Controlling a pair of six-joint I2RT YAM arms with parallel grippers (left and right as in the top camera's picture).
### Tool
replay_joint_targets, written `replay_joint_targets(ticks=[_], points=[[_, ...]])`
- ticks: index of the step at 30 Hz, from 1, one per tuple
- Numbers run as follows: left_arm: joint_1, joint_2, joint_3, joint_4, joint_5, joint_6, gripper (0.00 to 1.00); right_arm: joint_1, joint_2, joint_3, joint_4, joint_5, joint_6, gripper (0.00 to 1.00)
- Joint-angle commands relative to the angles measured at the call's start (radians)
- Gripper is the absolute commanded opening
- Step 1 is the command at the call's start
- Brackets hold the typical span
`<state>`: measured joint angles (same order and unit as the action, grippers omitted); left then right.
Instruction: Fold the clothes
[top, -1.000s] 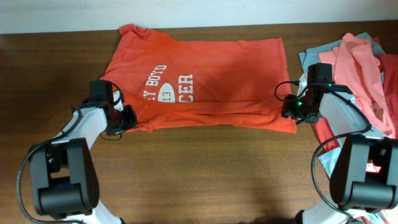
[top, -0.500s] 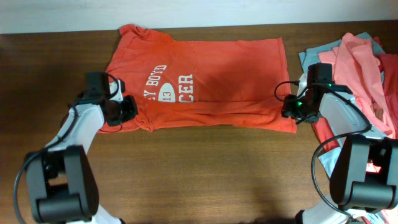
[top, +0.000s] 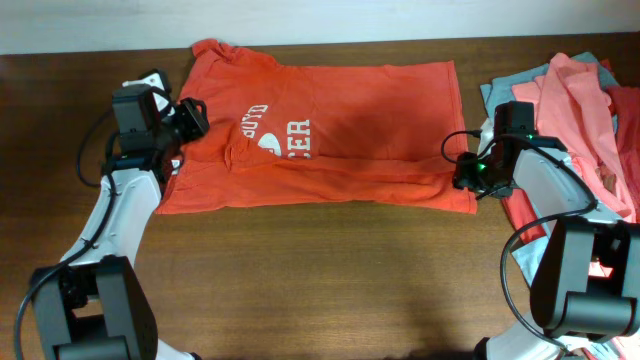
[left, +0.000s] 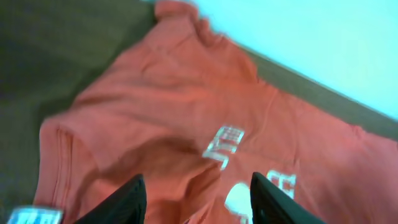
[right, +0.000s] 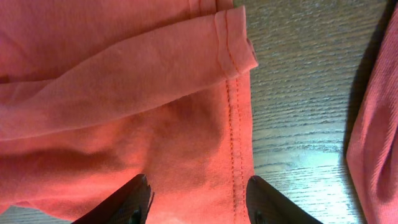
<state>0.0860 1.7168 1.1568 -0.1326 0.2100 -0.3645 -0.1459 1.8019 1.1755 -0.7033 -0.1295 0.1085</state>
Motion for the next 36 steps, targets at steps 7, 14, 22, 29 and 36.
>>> replay_joint_targets(ticks=[7,14,22,29,36], points=[[0.001,0.016,0.003,-0.378,-0.124,0.048,0.41,0.002,0.002,-0.001,-0.015,0.011,-0.005,0.56],[0.001,0.102,0.002,-0.382,-0.166,0.055,0.31,0.002,0.002,-0.001,0.07,0.071,-0.008,0.55],[0.002,0.188,0.002,-0.374,-0.186,0.056,0.31,0.001,0.042,-0.001,0.173,0.077,-0.007,0.47],[0.002,0.196,0.002,-0.377,-0.192,0.055,0.31,0.001,0.069,-0.001,0.237,0.077,-0.003,0.4],[0.002,0.196,0.002,-0.377,-0.192,0.055,0.31,0.001,0.091,-0.001,0.279,0.073,0.003,0.04]])
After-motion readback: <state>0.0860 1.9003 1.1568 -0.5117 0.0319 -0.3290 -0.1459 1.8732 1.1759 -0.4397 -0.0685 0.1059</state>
